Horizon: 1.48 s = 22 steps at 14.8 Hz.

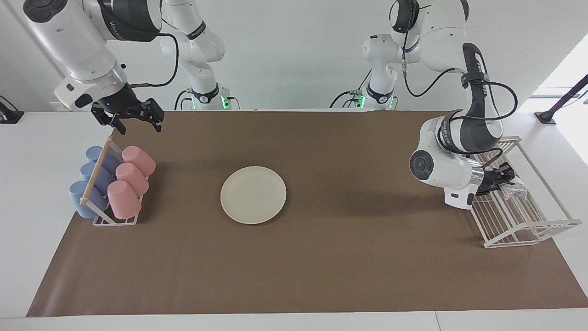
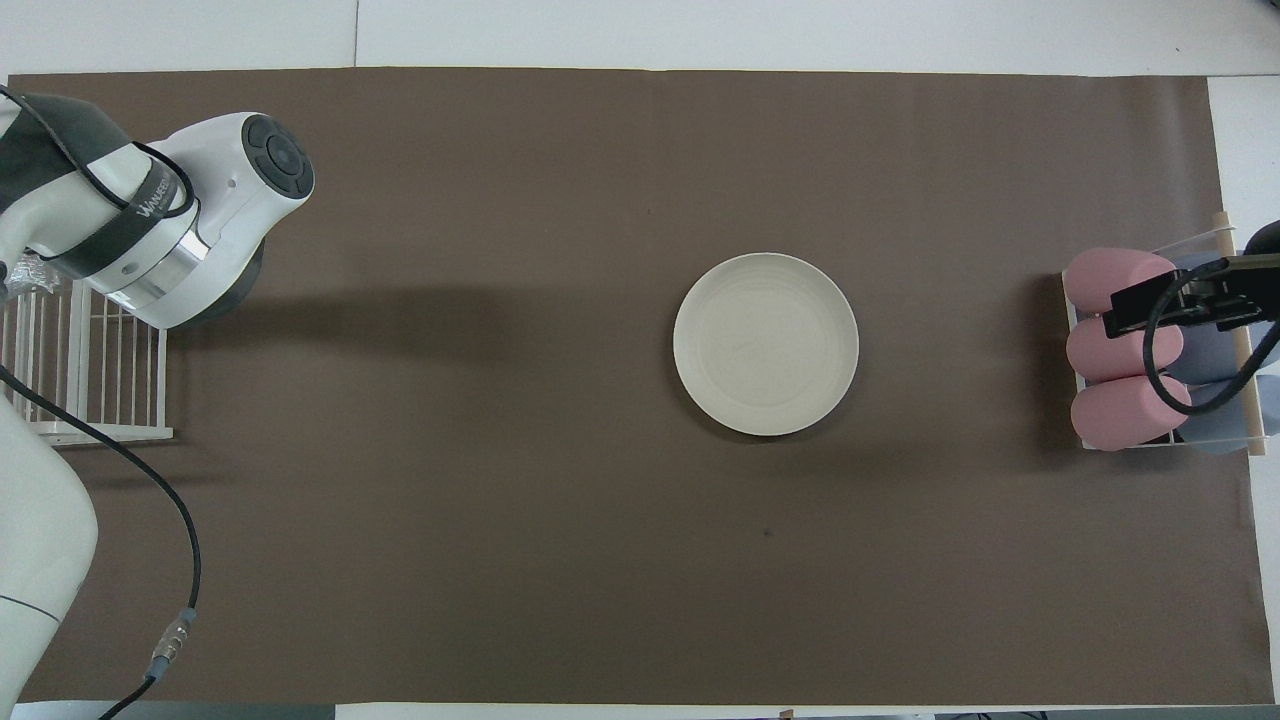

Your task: Wipe plate with sponge

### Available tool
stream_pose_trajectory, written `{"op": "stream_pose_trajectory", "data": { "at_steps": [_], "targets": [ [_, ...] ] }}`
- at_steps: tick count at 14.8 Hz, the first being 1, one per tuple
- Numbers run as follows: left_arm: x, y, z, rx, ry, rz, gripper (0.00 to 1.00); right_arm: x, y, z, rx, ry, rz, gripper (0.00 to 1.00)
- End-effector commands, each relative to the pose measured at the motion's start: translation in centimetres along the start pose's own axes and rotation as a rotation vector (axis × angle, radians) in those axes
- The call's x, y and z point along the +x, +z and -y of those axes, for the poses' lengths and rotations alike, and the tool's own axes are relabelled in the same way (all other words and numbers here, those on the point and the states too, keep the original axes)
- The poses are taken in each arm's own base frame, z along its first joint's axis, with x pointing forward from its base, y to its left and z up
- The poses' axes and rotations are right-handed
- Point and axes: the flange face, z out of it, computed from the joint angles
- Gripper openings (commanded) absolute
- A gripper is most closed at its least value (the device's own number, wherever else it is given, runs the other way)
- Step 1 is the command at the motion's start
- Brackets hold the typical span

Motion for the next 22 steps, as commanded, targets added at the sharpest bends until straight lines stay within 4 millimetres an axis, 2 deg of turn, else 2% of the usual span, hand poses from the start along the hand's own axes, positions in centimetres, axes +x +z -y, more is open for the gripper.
{"op": "stream_pose_trajectory", "data": {
  "at_steps": [1,7,8,10,12,14,16,18,20,22],
  "targets": [
    [-0.2,0.0,-0.1,-0.02,-0.015,-0.002,1.0,-0.5,-0.3,0.0,0.004,0.018,-0.009,1.0],
    [-0.4,-0.5,-0.2,-0.063,-0.029,0.022,1.0,-0.5,-0.2,0.0,0.004,0.018,-0.007,1.0],
    [-0.6,-0.9,0.5,-0.11,-0.048,0.04,1.0,-0.5,-0.2,0.1,0.004,0.017,-0.007,1.0],
    [-1.0,-2.1,2.5,-0.245,-0.1,0.089,1.0,-0.5,-0.2,0.0,0.004,0.018,-0.009,1.0],
    [-1.8,-3.0,5.5,-0.422,-0.17,0.154,1.0,-0.5,-0.3,0.0,0.004,0.018,-0.01,1.0],
    [-2.9,-4.7,8.0,-0.55,-0.19,0.192,1.0,-0.5,-0.3,0.0,0.004,0.018,-0.009,1.0],
    [-4.0,-6.1,9.6,-0.662,-0.191,0.226,1.0,-0.5,-0.3,0.1,0.003,0.017,-0.01,1.0],
    [-5.3,-7.0,12.5,-0.796,-0.212,0.252,1.0,-0.5,-0.4,0.1,0.003,0.017,-0.012,1.0],
    [-8.2,-7.1,16.5,-0.947,-0.167,0.265,1.0,-0.5,-0.4,0.1,0.003,0.018,-0.012,1.0],
    [-11.5,-8.1,18.8,-0.99,-0.042,0.249,1.0,-0.5,-0.3,0.1,0.005,0.018,-0.011,1.0]
  ]
}}
